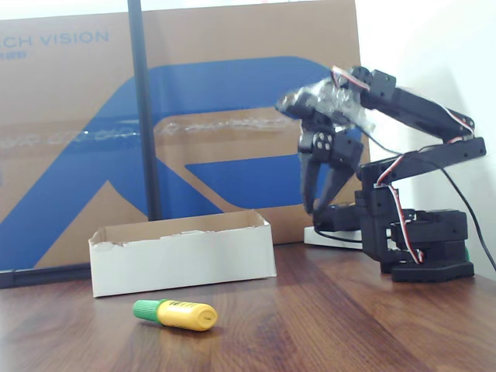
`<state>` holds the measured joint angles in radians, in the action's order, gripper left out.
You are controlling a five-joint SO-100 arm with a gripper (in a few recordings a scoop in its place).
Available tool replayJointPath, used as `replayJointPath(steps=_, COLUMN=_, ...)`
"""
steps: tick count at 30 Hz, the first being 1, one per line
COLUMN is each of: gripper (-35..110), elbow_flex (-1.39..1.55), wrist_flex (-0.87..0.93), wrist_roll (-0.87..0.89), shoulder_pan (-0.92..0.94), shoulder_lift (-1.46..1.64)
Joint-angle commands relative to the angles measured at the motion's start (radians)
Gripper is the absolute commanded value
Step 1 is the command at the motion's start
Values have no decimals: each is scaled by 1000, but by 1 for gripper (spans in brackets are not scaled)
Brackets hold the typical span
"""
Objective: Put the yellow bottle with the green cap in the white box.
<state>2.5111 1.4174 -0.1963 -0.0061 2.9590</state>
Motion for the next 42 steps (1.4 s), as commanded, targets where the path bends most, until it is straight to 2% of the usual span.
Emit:
replayJointPath(steps=1, gripper=2, elbow_flex=-66, wrist_flex=-5, wrist_roll=-8, shoulder_pan=-8, shoulder_lift=-21)
replayJointPath(steps=7, gripper=4, elbow_flex=-106, wrist_flex=-84, wrist_roll=-23, shoulder_pan=-61, shoulder_lift=-95)
replayJointPath(steps=15, gripper=2, elbow_flex=-270, wrist_flex=-155, wrist_roll=-9, shoulder_pan=-86, shoulder_lift=-359)
replayJointPath(steps=31, gripper=9, elbow_flex=-594, wrist_flex=-255, wrist_roll=43, shoulder_pan=-210, shoulder_lift=-795)
replayJointPath(steps=42, gripper=15, elbow_flex=-597, wrist_flex=-408, wrist_roll=-26, shoulder_pan=-281, shoulder_lift=-954)
